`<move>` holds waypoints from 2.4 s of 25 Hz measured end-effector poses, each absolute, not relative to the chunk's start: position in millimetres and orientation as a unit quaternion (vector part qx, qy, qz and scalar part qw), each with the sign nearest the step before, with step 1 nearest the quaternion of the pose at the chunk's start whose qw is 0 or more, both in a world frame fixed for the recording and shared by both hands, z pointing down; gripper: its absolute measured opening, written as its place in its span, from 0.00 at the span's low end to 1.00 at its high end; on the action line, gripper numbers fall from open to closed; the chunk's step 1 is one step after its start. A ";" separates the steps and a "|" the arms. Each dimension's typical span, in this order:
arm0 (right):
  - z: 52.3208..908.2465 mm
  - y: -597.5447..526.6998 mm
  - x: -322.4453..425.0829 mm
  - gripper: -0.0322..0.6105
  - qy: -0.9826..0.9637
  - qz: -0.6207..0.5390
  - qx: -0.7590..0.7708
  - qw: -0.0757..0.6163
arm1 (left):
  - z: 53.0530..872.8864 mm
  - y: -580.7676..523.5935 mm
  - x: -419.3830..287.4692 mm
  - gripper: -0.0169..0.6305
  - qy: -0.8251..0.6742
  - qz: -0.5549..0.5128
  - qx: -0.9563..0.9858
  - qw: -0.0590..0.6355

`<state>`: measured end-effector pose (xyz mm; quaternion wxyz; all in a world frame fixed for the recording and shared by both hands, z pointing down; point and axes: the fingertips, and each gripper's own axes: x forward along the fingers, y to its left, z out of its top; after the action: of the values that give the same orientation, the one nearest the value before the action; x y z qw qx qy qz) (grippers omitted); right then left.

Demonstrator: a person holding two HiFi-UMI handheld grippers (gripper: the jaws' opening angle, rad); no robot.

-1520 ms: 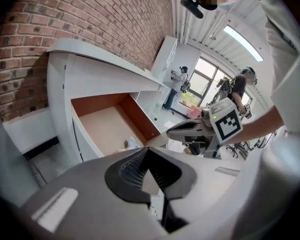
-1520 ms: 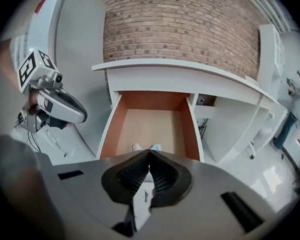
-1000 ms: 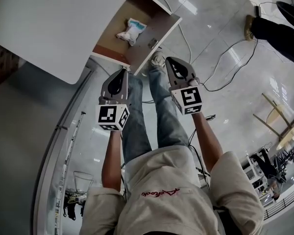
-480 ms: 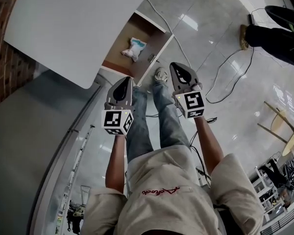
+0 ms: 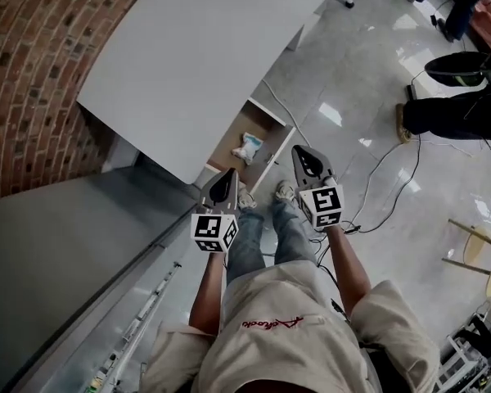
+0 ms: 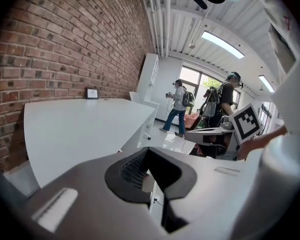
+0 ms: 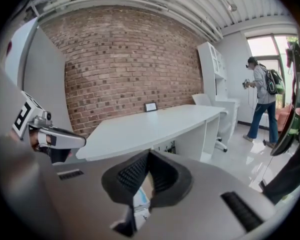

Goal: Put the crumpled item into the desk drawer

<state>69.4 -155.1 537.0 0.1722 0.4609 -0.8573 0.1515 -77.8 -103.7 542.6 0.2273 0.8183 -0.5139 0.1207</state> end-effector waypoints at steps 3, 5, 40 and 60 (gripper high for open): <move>505.9 -152.7 71.0 0.07 -0.856 0.146 0.472 0.155 | 520.8 -97.9 -80.0 0.04 -0.517 0.121 0.818 0.222; 486.7 -151.5 71.9 0.07 -0.855 0.143 0.478 0.144 | 506.4 -93.8 -82.1 0.04 -0.519 0.121 0.818 0.216; 310.7 -168.6 87.5 0.07 -0.856 0.033 0.513 0.056 | 324.8 -135.8 -133.1 0.04 -0.580 0.050 0.810 0.067; 310.2 -171.0 79.1 0.07 -0.858 0.026 0.508 0.074 | 325.1 -137.8 -139.2 0.04 -0.584 0.045 0.807 0.070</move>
<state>79.1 -171.0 310.2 0.0736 0.5083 -0.8576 0.0260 -139.2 -137.8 325.1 0.0703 0.8072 -0.5843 0.0455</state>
